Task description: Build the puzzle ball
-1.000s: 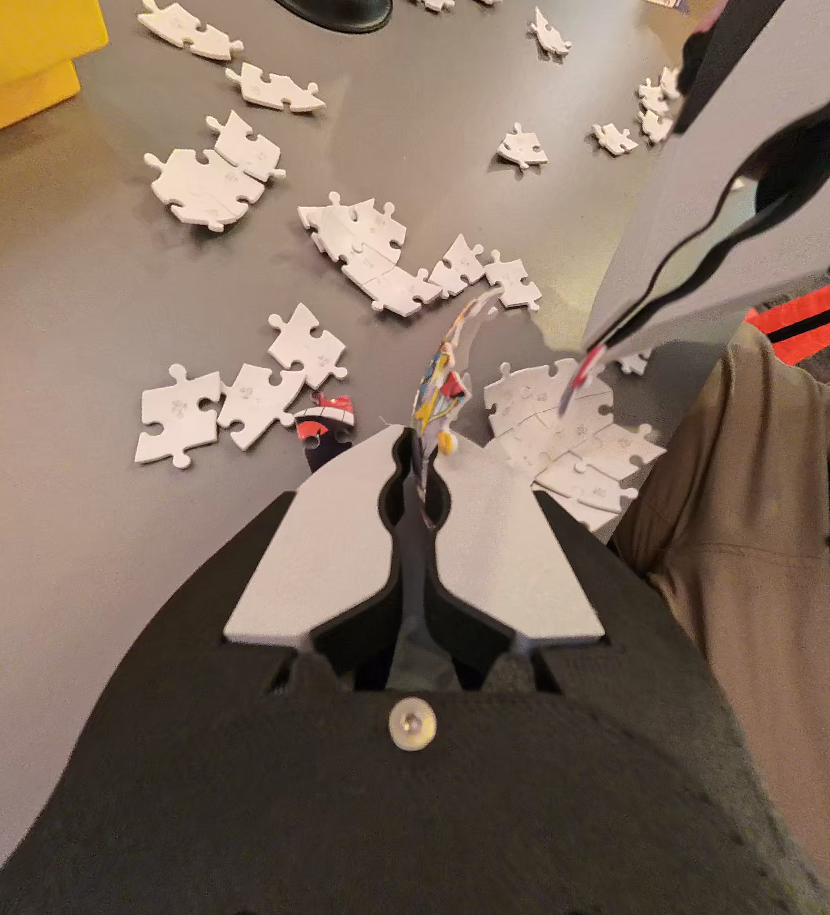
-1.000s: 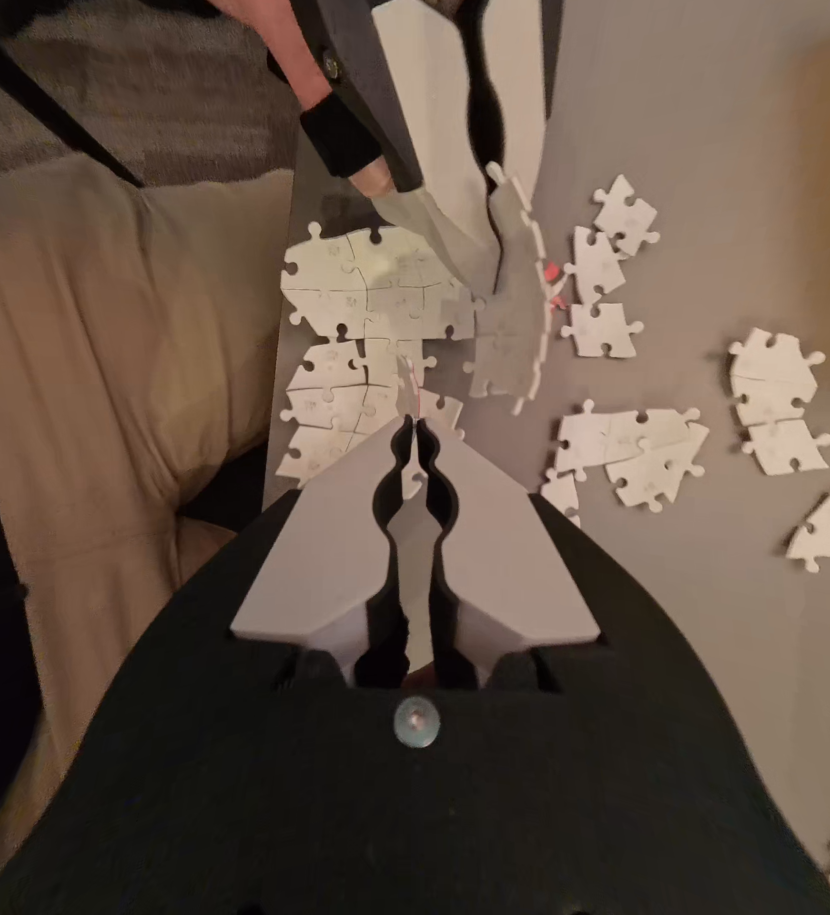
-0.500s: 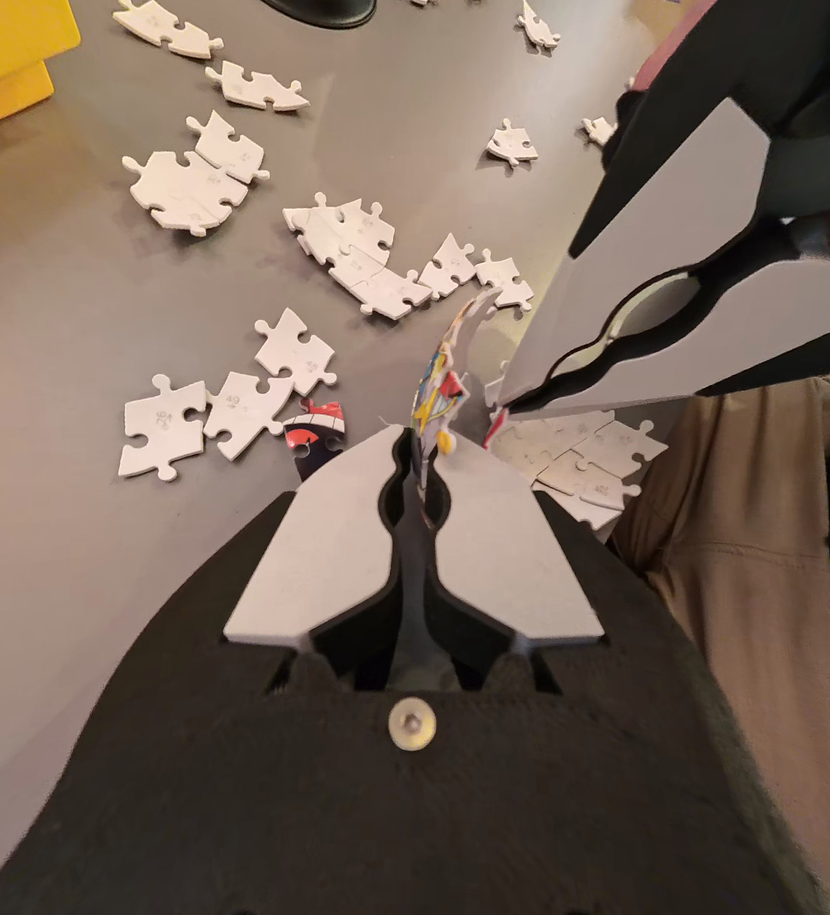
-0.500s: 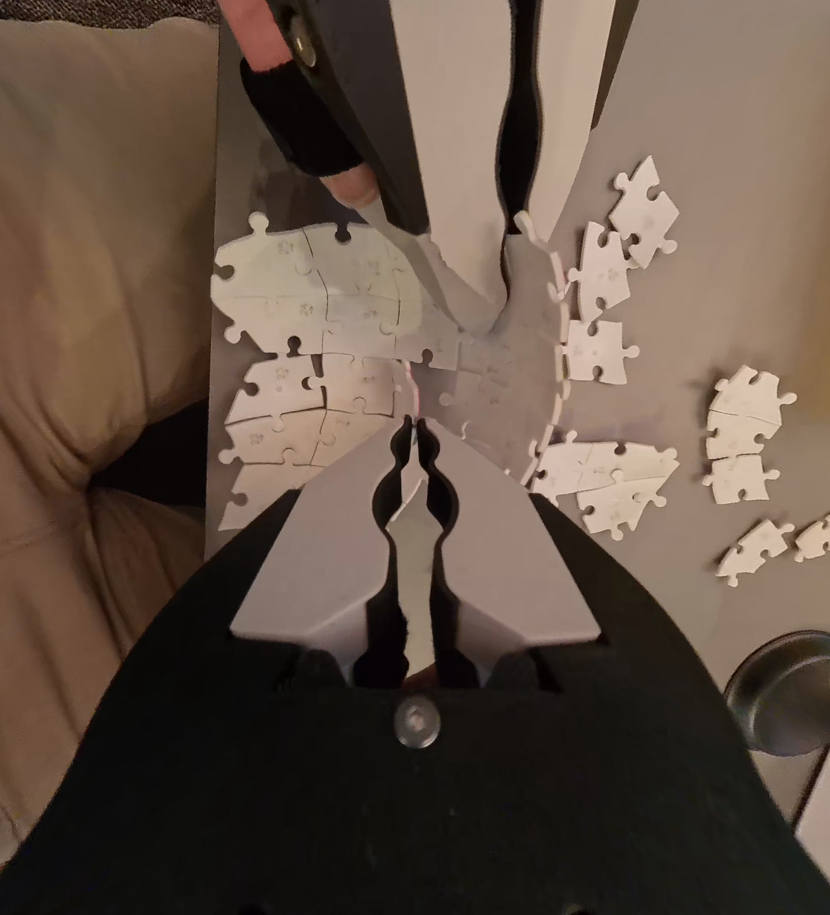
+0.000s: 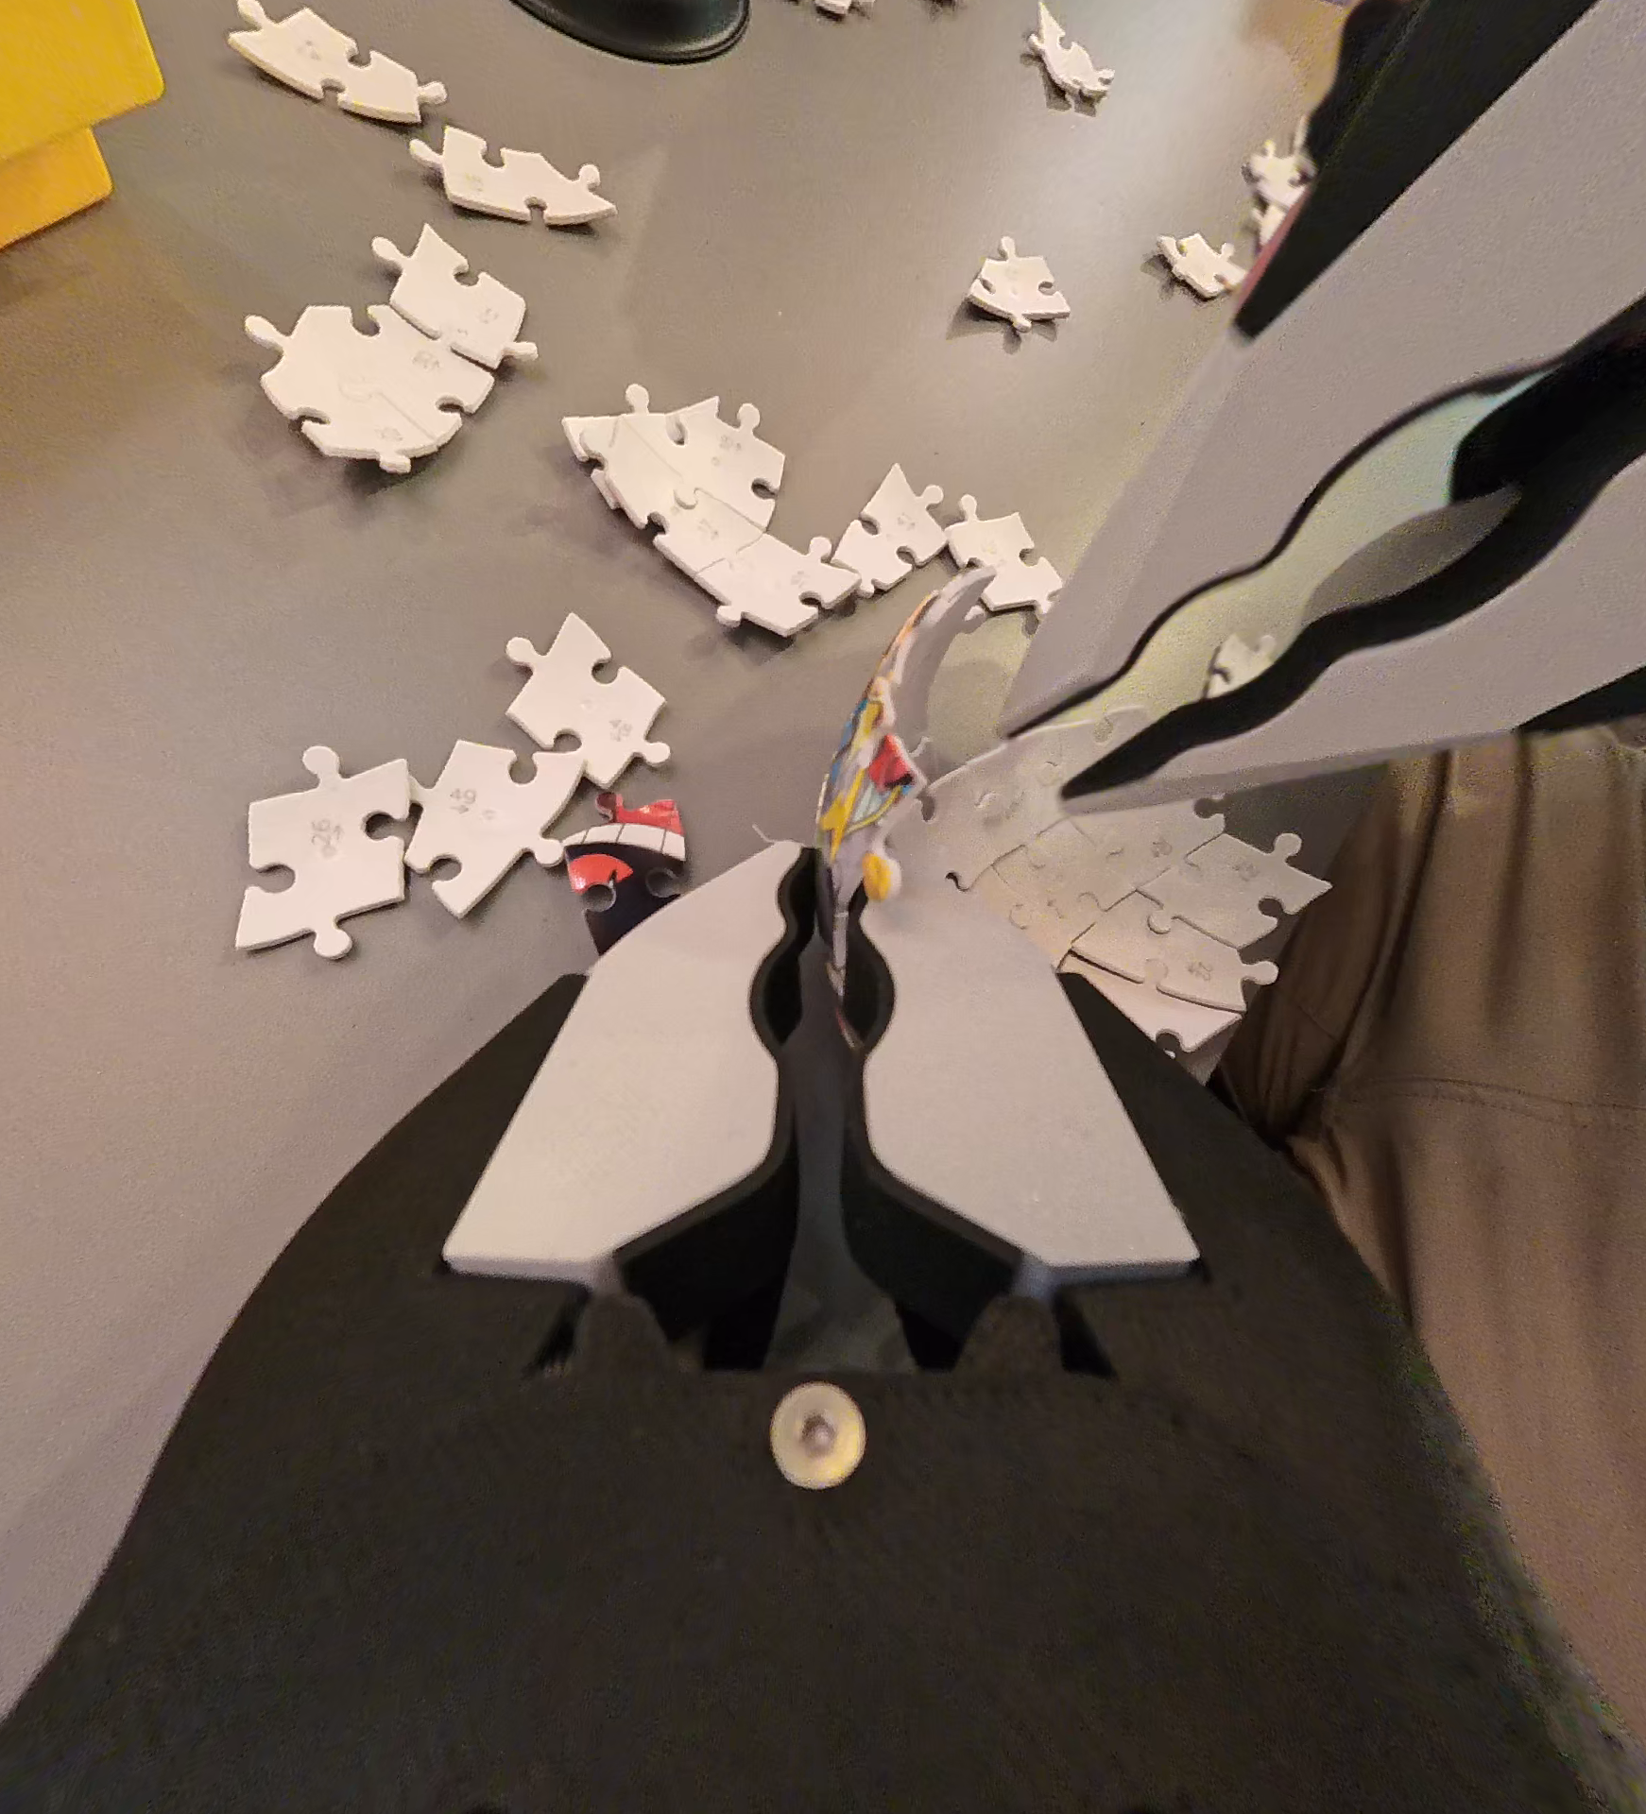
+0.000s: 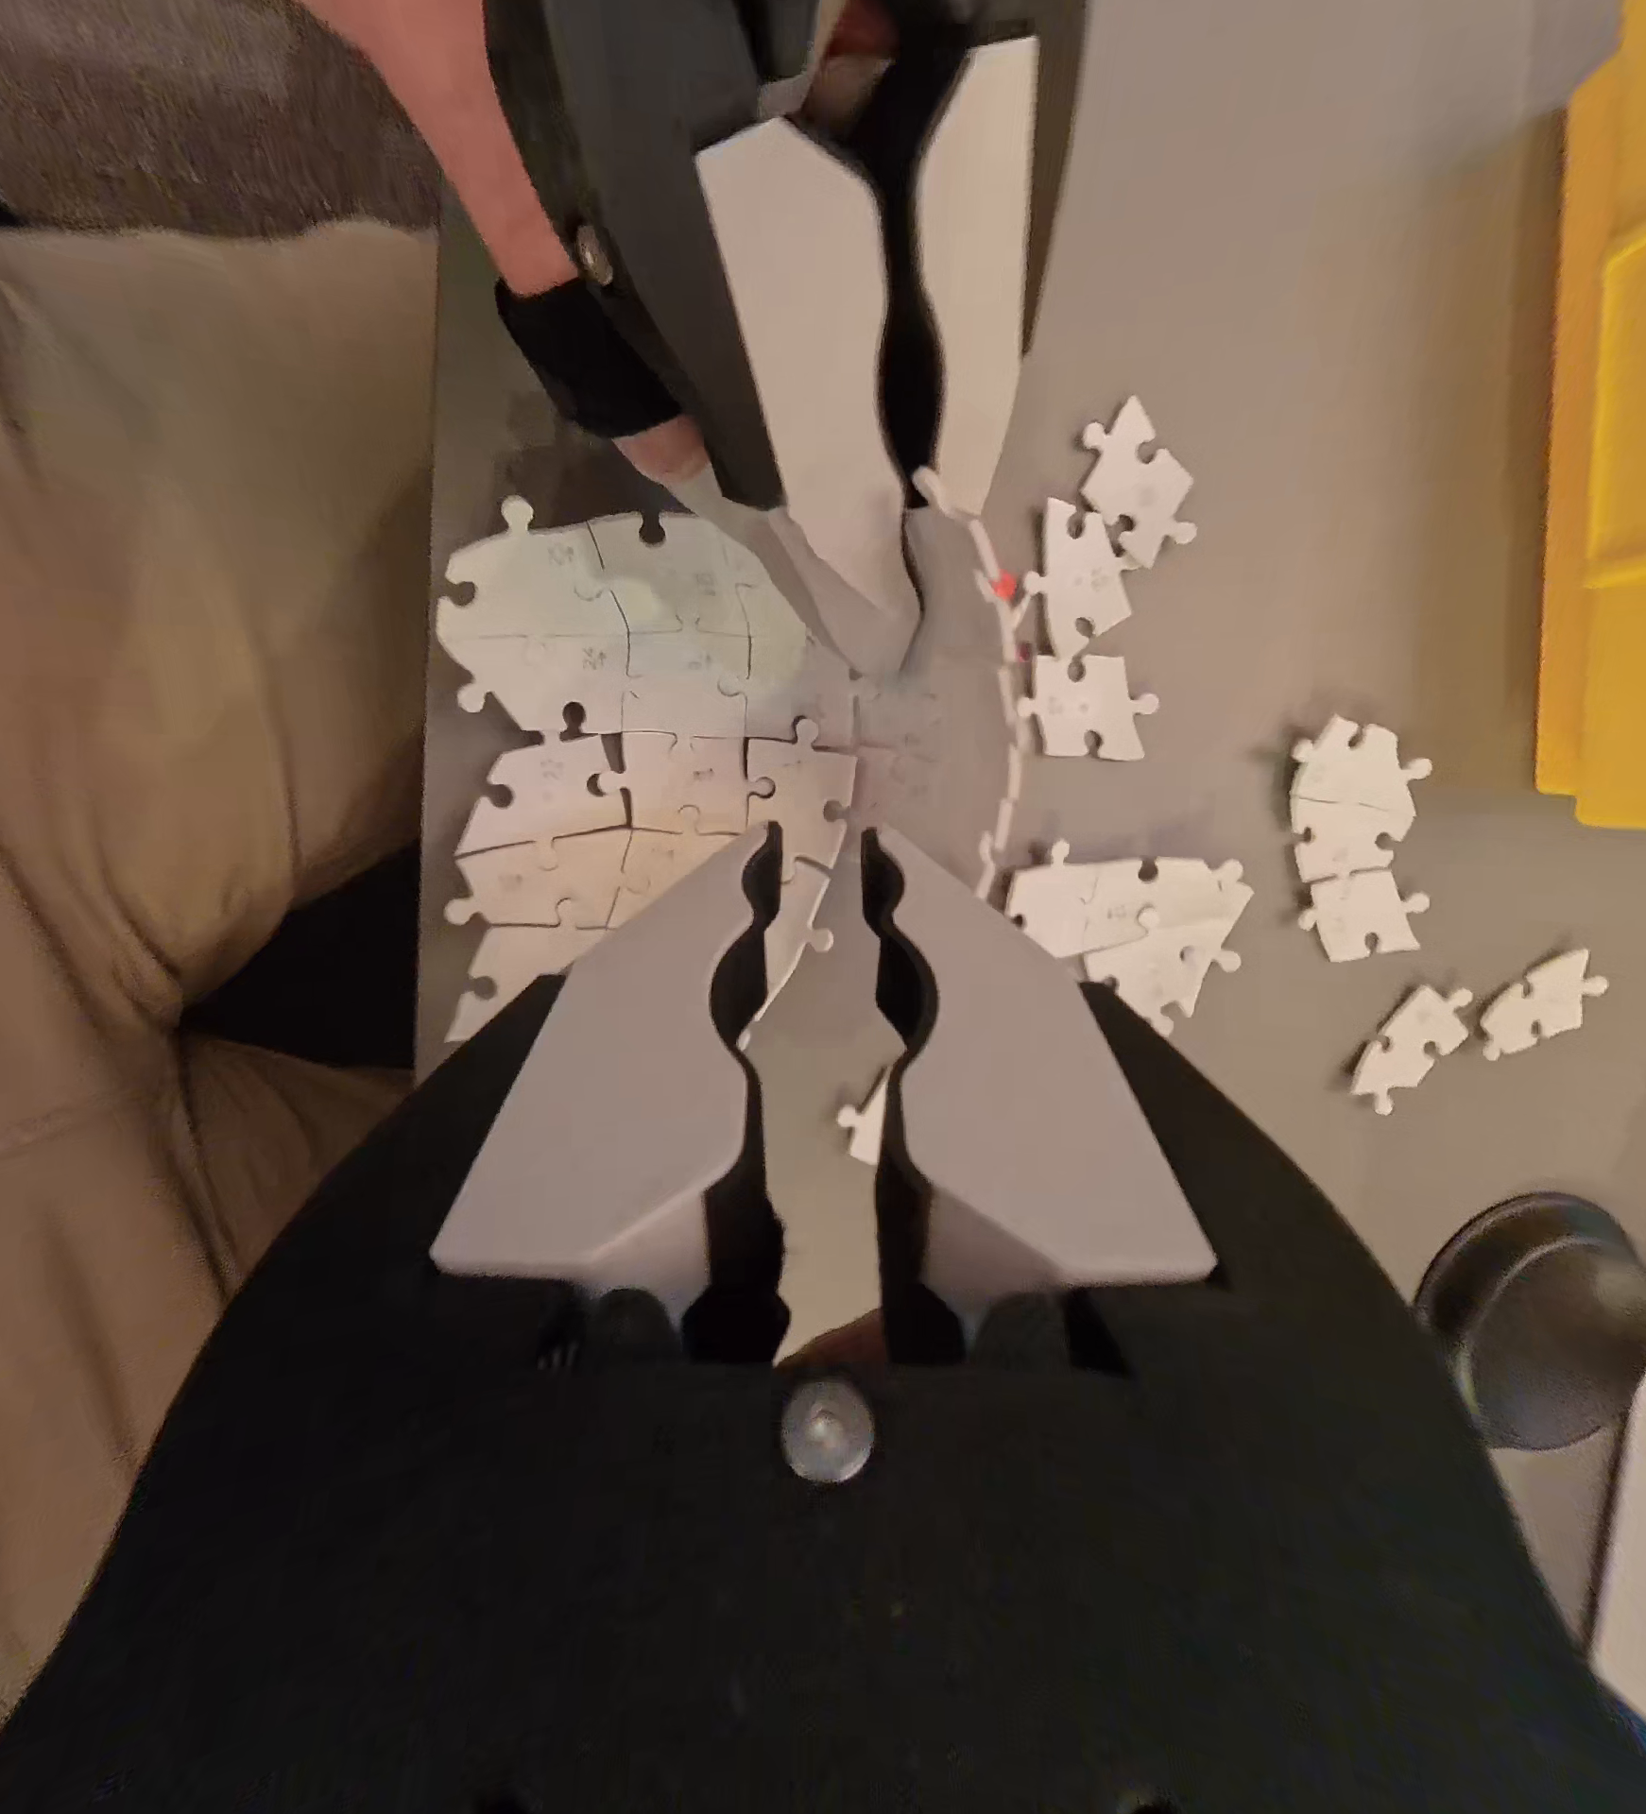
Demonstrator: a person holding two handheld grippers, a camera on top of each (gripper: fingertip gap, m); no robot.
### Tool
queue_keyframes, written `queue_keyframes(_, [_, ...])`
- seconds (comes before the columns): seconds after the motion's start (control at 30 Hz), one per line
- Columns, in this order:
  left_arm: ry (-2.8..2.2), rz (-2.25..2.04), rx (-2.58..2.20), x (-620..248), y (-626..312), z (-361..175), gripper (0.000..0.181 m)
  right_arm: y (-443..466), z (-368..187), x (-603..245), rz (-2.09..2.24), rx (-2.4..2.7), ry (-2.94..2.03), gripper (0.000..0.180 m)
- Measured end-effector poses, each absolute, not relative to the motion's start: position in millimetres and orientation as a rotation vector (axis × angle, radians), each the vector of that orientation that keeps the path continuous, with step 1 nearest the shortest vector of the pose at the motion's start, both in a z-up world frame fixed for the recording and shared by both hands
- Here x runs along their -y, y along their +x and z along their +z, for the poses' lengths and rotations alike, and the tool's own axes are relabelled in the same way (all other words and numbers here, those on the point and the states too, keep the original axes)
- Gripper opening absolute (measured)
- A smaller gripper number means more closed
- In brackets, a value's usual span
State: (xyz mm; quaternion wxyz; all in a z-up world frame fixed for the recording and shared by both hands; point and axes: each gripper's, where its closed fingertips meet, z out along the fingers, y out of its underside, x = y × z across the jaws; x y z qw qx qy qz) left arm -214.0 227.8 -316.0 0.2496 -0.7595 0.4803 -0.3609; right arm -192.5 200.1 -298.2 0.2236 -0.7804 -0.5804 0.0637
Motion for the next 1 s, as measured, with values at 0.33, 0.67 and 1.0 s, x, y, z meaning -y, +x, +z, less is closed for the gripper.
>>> queue_keyframes(0.33, [-2.056,-0.997,-1.296,-228.0,-213.6,-315.4,0.002,-149.2,-295.6,-210.8,0.716,1.082,-2.364,0.039])
queue_keyframes(0.67, [-2.033,-1.021,-1.294,-227.2,-212.0,-313.4,0.003,-186.1,-333.6,-205.0,1.012,1.068,-2.378,0.023])
queue_keyframes(1.0, [-2.018,-1.051,-1.285,-226.8,-212.2,-312.0,0.003,-194.2,-334.0,-203.1,1.1,1.06,-2.361,0.007])
